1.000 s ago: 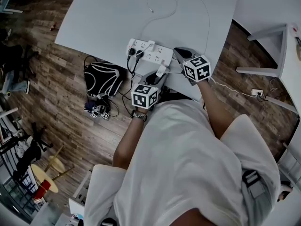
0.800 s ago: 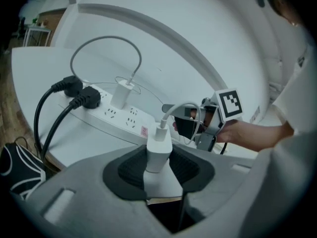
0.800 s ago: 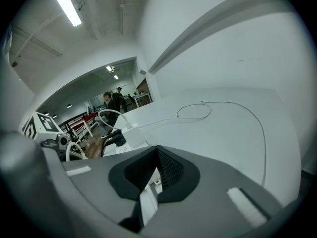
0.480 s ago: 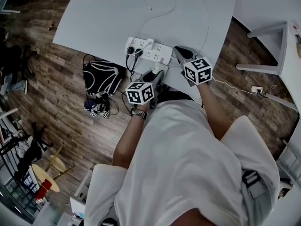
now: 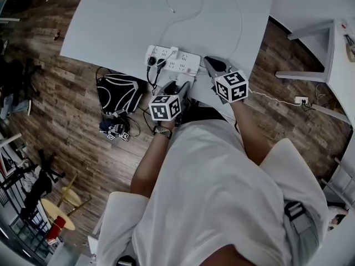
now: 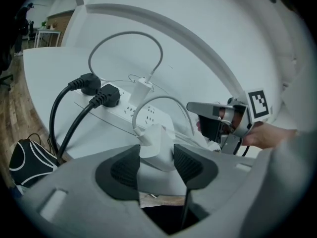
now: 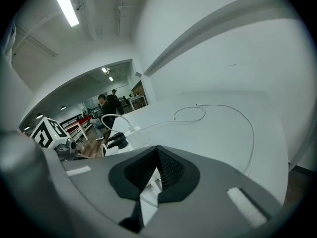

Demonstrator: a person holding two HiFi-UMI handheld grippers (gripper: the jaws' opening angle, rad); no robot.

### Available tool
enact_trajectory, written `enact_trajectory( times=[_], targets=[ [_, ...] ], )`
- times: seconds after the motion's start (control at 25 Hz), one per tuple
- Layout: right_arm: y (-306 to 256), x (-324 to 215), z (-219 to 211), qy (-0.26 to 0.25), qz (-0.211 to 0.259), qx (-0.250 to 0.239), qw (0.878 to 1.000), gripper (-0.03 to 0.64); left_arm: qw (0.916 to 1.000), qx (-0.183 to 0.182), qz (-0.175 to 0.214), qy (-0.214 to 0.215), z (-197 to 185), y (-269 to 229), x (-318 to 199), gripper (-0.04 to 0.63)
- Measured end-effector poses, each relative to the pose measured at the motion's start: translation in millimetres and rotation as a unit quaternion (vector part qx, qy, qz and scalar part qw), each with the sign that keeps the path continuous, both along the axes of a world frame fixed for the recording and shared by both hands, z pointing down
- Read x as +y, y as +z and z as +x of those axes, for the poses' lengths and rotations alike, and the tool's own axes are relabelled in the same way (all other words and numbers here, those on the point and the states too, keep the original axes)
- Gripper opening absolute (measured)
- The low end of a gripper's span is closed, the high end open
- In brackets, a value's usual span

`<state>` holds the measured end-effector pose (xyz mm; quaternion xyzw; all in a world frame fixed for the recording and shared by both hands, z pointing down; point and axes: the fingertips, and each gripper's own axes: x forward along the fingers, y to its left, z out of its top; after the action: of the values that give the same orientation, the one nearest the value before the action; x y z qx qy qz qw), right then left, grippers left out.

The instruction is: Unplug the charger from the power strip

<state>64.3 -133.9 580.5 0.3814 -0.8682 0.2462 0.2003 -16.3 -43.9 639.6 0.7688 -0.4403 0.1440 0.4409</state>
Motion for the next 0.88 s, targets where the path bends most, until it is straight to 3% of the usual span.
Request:
enact_trajectory(
  times=[0.48, 0.72, 0.88],
  targets=[
    [-37.5, 8.7, 2.6, 0.055, 0.038, 0.008, 0.998, 0.002, 0.9997, -0.024, 0.0, 0.002, -28.1, -3.9, 3.6, 0.227],
    [-66.4, 23.3, -9.7, 0.084, 0.061, 0.005, 0.995, 0.002, 0.9973, -0.046, 0.04, 0.042, -41.4, -30.7, 11.5, 0.227],
    [-88.3, 32.4, -19.5, 0.099, 0.083, 0.006, 0.992, 0.002, 0.9901, -0.069, 0.101, 0.069, -53.7, -62.1, 2.3, 0.221]
  ],
)
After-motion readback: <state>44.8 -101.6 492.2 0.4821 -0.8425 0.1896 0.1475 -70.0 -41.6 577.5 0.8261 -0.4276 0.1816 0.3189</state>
